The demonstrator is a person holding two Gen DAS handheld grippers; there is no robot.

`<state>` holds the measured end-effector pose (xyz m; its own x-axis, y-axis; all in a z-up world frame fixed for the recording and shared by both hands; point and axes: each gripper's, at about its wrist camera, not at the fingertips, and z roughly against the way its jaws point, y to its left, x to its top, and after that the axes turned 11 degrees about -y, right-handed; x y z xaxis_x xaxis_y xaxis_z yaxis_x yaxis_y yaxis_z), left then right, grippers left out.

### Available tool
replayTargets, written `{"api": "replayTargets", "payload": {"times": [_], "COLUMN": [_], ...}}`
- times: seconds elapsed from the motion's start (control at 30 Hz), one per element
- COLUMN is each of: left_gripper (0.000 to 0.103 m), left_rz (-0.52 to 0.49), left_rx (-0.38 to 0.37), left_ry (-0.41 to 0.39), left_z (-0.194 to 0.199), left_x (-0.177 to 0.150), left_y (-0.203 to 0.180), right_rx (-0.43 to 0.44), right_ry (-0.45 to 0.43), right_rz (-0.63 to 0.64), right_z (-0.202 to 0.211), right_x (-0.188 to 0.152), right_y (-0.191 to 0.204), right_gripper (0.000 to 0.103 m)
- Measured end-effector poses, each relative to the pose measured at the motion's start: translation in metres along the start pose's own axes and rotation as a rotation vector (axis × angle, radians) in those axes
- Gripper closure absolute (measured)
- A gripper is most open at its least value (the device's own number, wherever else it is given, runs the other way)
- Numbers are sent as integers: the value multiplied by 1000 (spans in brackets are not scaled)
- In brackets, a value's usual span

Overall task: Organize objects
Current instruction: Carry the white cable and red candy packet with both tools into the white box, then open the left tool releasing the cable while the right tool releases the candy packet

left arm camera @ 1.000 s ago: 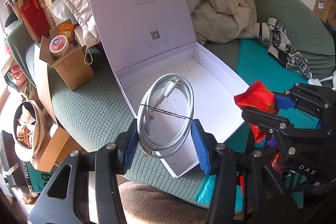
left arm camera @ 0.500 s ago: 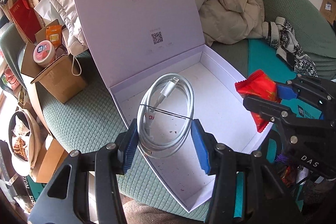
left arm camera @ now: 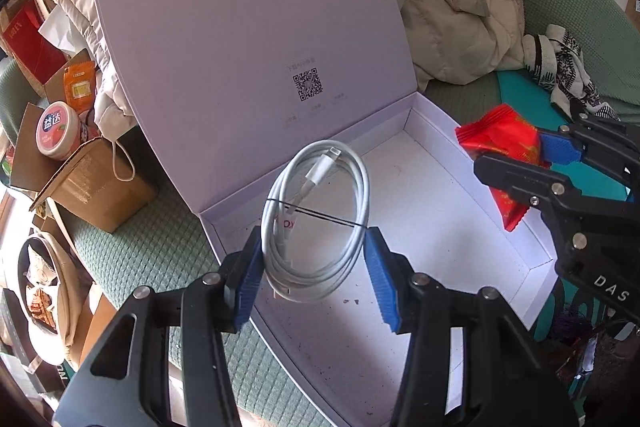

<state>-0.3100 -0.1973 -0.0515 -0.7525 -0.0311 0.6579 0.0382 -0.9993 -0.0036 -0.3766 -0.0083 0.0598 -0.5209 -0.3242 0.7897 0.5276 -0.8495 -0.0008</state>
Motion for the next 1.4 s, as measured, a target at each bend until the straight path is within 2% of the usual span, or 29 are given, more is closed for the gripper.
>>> {"api": "replayTargets", "payload": {"times": [0.43, 0.87, 1.07, 1.13, 1.2, 1.4], "left_gripper": [56, 55, 55, 55, 54, 52], "left_rz": [-42, -88, -88, -91, -90, -80], "left_rx": [8, 33, 12, 10, 15, 20], "left_ry": [41, 85, 100, 101, 100, 75], "left_z": [-52, -91, -103, -105, -106, -101], "left_x": [14, 10, 6, 7, 7, 9], "left_y": [-2, -16, -23, -25, -28, -34], "right_rx": [-9, -25, -39, -56, -67, -78], "right_ry": [47, 117, 126, 132, 128, 110], "right_rz": [-1, 19, 17, 26, 27, 28], "right_z": [-41, -69, -70, -70, -67, -54], "right_x": [2, -13, -14, -14, -13, -8], "right_y": [-16, -16, -18, -18, -18, -18], "right_gripper": [74, 74, 73, 66, 63, 63]}}
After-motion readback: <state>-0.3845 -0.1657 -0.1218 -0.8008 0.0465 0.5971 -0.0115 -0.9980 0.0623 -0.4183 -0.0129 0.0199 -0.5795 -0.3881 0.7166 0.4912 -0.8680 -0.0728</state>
